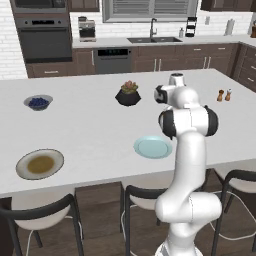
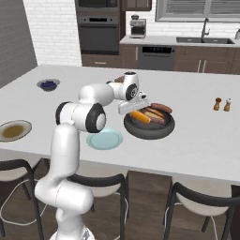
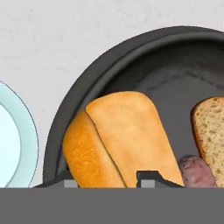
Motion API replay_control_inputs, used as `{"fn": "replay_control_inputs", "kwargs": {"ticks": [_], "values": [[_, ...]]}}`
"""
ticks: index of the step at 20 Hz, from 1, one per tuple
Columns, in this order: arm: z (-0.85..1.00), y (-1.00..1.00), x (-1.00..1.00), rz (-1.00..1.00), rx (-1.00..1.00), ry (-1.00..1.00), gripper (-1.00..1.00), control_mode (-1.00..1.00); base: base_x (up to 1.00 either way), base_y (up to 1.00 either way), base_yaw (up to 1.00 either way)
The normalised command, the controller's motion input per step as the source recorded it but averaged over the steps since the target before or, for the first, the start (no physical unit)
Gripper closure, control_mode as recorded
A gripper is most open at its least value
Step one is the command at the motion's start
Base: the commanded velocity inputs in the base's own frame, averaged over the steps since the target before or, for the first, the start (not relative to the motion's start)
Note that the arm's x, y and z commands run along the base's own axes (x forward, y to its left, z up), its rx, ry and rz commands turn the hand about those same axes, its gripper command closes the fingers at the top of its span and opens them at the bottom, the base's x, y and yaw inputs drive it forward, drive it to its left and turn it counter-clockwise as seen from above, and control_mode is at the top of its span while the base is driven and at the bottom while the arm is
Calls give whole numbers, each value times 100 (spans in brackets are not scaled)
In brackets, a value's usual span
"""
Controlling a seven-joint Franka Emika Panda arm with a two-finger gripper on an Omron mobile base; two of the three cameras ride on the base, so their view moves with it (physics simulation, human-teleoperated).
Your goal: Place one bun and one sausage from the bowl on each plate.
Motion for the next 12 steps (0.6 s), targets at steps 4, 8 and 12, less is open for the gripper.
{"fn": "replay_control_inputs", "kwargs": {"ticks": [4, 8, 12], "values": [[100, 10, -2, -7, -3, 0, 100, -100, 0, 0, 0], [67, 32, 0, -7, -1, 0, 100, -100, 0, 0, 0], [3, 87, 0, -13, 1, 0, 100, -100, 0, 0, 0]]}}
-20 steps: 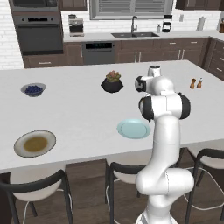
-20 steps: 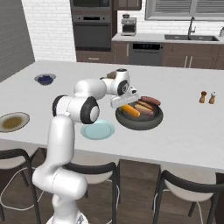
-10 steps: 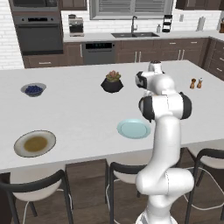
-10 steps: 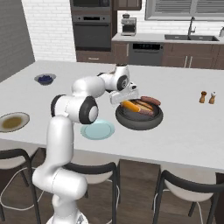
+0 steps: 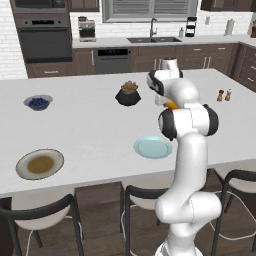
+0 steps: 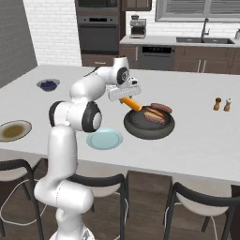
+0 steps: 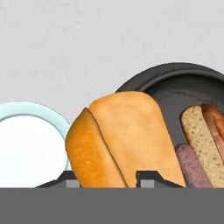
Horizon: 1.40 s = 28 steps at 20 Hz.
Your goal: Place one bun and one sausage from the bowl on each plate.
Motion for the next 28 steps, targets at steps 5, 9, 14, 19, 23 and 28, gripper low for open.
{"fn": "replay_control_inputs", "kwargs": {"ticks": [5, 9, 14, 19, 23, 28], "values": [[6, 84, -48, -21, 6, 0, 100, -100, 0, 0, 0], [33, 41, -100, -22, 4, -1, 100, -100, 0, 0, 0], [4, 43, -98, -24, 0, -3, 100, -100, 0, 0, 0], [-51, 46, -27, -24, 0, 13, 100, -100, 0, 0, 0], [-74, 28, 8, -24, 0, 6, 100, -100, 0, 0, 0], [-36, 0, 4, -15, 0, 1, 100, -100, 0, 0, 0]]}}
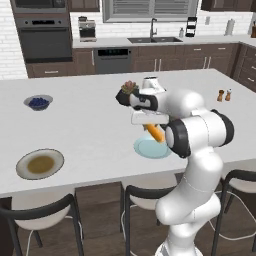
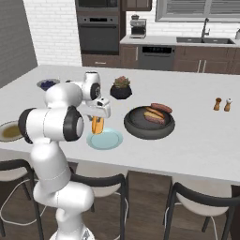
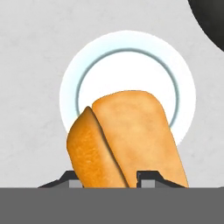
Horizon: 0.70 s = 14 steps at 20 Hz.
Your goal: Place one bun and one sausage from the bowl on each plate.
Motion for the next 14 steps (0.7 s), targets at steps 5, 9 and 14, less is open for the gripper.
{"fn": "replay_control_inputs", "kwargs": {"ticks": [5, 9, 14], "values": [[-54, 0, 0, -10, 0, 0, 100, -100, 0, 0, 0], [-30, 1, 0, -5, 0, 0, 100, -100, 0, 0, 0], [-9, 5, -8, -3, 0, 0, 100, -100, 0, 0, 0]]}}
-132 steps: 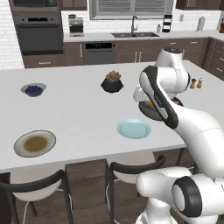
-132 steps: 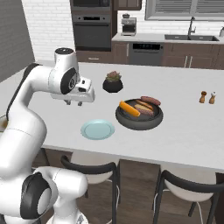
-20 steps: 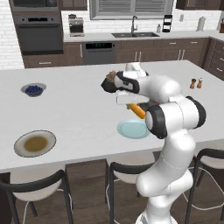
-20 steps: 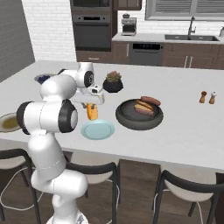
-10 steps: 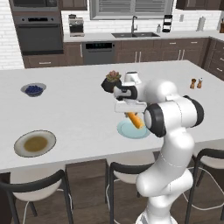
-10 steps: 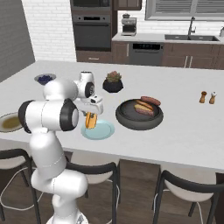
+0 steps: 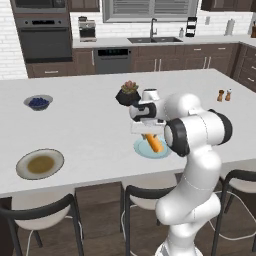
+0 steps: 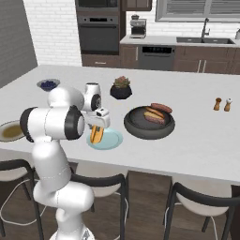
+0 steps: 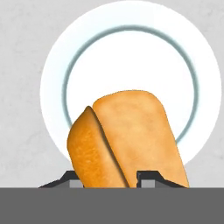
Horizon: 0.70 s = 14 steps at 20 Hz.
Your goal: Place one bun and one sausage from the bowl on each plate.
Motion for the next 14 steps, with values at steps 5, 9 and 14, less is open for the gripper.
{"fn": "replay_control_inputs", "kwargs": {"ticks": [5, 9, 14], "values": [[-21, 19, -14, 0, 0, 0, 100, -100, 0, 0, 0], [-38, 4, 7, 0, 0, 0, 100, -100, 0, 0, 0], [-1, 0, 14, -1, 0, 0, 100, -100, 0, 0, 0]]}}
